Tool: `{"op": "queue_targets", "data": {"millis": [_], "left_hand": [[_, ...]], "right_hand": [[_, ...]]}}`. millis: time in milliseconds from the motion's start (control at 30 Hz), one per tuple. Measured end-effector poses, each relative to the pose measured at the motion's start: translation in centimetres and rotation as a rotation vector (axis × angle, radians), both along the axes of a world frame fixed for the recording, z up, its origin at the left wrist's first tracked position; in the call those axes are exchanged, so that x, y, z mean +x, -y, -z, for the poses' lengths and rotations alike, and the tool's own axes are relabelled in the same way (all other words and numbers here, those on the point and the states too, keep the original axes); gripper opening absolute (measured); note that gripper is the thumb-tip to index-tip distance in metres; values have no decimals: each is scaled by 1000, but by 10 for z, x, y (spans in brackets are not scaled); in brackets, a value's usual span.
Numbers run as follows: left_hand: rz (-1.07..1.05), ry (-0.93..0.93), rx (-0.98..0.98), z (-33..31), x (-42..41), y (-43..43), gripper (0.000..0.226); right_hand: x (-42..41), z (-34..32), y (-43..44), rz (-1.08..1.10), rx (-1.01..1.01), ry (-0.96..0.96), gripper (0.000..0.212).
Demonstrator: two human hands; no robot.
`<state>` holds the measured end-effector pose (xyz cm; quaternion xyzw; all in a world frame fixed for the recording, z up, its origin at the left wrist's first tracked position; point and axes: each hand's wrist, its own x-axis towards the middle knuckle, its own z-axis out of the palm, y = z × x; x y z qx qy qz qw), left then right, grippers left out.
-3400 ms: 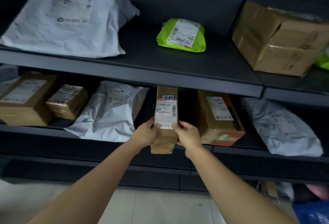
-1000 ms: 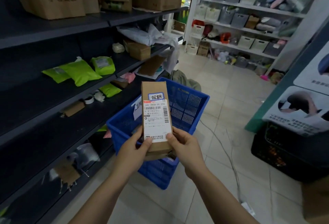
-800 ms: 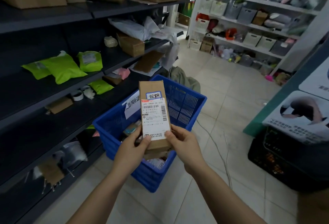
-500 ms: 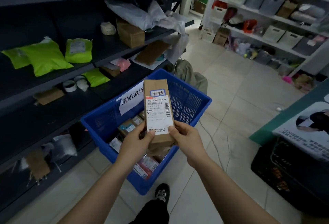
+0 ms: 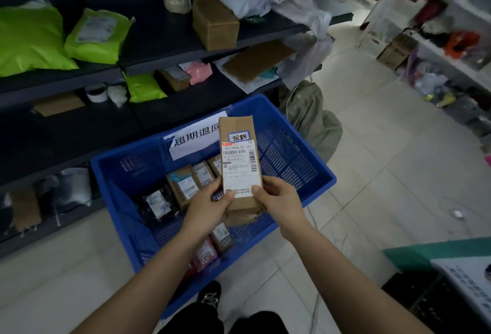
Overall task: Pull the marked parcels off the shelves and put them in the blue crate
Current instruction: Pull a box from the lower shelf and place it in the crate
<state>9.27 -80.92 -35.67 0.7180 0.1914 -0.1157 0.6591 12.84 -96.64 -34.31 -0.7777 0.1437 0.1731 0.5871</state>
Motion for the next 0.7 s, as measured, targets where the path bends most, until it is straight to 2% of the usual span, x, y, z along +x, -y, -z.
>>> {"op": "queue_targets", "data": {"millis": [167, 300, 500, 700], "left_hand": [[-97, -109, 24, 40, 43, 26, 47], [-163, -166, 8, 79, 74, 50, 47], [-288, -326, 97, 149, 104, 85, 45], [-337, -468, 78, 235, 116, 106, 37]], "right_hand": [[58, 45, 22, -119, -53, -81, 36], [101, 91, 41, -245, -109, -134, 29], [152, 160, 64, -426, -166, -250, 28], [175, 245, 74, -503, -184, -350, 37]]}}
